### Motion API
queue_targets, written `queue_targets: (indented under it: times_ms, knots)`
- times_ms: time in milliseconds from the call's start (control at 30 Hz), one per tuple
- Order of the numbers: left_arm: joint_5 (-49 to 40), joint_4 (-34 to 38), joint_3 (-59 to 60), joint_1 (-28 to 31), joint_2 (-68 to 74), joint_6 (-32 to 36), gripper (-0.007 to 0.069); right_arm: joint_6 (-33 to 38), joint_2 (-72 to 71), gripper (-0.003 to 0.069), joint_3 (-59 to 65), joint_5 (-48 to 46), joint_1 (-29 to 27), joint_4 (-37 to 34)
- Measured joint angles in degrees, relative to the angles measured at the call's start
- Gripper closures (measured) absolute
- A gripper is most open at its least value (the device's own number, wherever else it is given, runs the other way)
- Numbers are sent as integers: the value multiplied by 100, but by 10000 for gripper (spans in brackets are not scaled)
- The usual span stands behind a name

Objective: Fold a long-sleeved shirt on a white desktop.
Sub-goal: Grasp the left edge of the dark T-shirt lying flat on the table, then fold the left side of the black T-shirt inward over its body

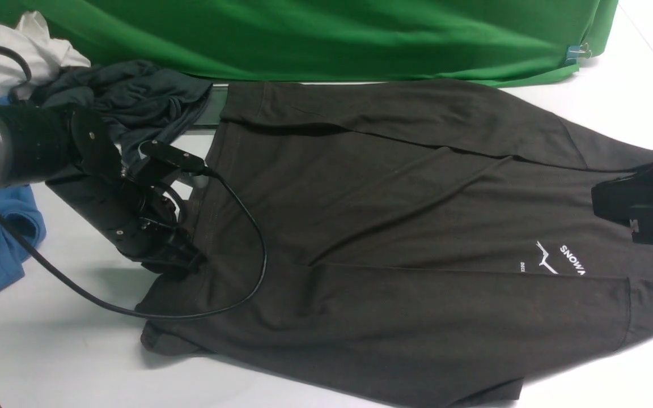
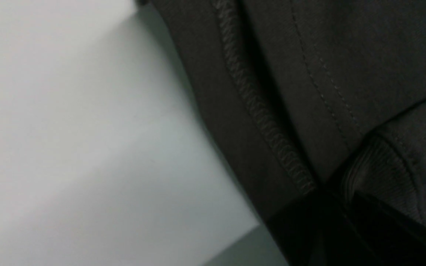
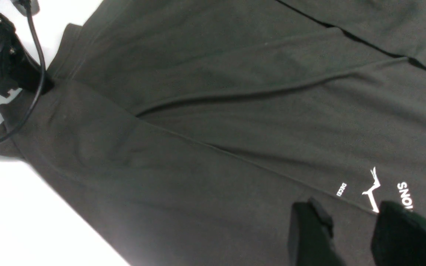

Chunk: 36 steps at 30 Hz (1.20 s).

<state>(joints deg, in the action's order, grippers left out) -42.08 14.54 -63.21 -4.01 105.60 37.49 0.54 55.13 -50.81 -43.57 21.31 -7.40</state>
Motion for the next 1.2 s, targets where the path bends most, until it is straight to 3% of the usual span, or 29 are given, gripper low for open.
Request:
queue_targets:
  times_ms: [600, 1033, 1200]
  knots:
    - [-719, 581, -1772, 0, -319, 0, 577, 4, 0, 417, 0, 73, 0, -3]
    - [-601, 1124, -2397, 0, -319, 384, 577, 6, 0, 417, 0, 160, 0, 4]
    - [-130, 1179, -2409, 0, -233, 602, 577, 6, 0, 417, 0, 172, 0, 15]
